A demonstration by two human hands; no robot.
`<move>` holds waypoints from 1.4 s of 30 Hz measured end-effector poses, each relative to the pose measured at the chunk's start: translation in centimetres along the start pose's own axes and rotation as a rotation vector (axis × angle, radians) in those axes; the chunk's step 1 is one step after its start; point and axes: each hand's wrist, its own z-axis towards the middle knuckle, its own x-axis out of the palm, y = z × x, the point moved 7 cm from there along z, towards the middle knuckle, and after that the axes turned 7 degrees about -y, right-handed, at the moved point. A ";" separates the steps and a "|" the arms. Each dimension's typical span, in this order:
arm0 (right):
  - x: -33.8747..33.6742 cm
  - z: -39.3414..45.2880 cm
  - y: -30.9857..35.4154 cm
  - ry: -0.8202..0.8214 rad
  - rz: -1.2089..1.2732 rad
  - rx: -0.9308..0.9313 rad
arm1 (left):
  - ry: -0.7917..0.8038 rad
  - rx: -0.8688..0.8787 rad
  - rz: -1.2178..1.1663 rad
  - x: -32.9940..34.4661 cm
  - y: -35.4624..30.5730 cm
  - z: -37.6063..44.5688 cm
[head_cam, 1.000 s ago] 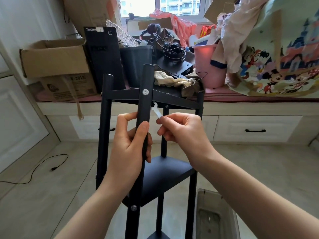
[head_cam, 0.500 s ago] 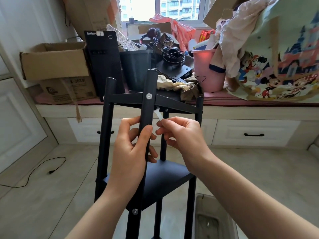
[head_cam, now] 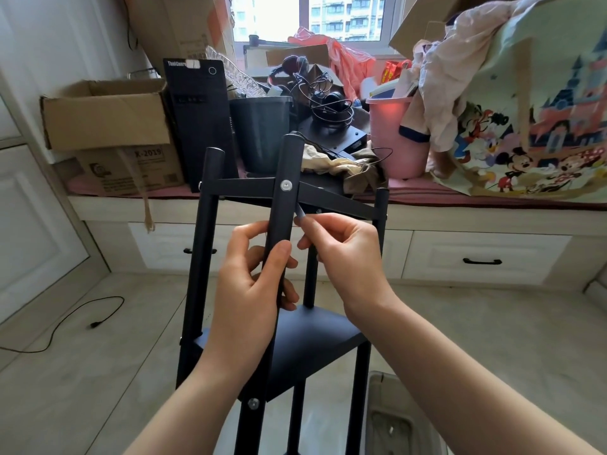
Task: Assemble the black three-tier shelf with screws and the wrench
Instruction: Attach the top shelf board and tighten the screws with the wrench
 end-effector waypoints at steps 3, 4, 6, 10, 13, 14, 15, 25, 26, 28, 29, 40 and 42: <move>-0.1 0.1 0.1 0.013 0.001 -0.019 | -0.004 0.001 0.009 -0.1 0.1 0.0; -0.3 0.2 0.1 0.015 0.007 -0.014 | -0.001 0.002 0.015 -0.1 0.1 0.1; -0.5 0.3 0.2 0.022 0.025 0.001 | 0.001 0.003 0.021 -0.1 0.2 0.1; -0.7 0.4 0.0 0.022 0.031 0.048 | 0.008 0.003 0.033 -0.1 0.3 0.1; -0.6 0.3 -0.4 0.016 0.028 0.093 | 0.013 0.004 0.043 -0.1 0.2 0.1; -0.6 0.2 -0.5 0.014 0.023 0.102 | 0.013 0.007 0.050 -0.1 0.2 0.0; -0.6 0.2 -0.5 0.010 0.017 0.102 | 0.014 0.010 0.057 -0.1 0.1 0.0; -0.7 0.1 1.2 -0.009 -0.196 -0.159 | 0.002 0.070 0.190 -0.3 -0.8 -0.3; -0.8 0.1 1.3 -0.019 -0.222 -0.183 | 0.000 0.085 0.227 -0.5 -1.0 -0.2; -0.8 0.0 1.6 -0.035 -0.280 -0.235 | -0.007 0.110 0.287 -0.8 -1.3 -0.1; -0.7 0.0 1.7 -0.040 -0.303 -0.254 | -0.011 0.118 0.304 -0.9 -1.4 0.0; 0.8 -0.1 1.1 -0.039 -0.229 -0.256 | -0.032 0.132 0.331 -1.3 -1.7 0.0; 0.9 -0.2 0.9 -0.062 -0.204 -0.252 | -0.033 0.125 0.328 -1.4 -1.7 -0.1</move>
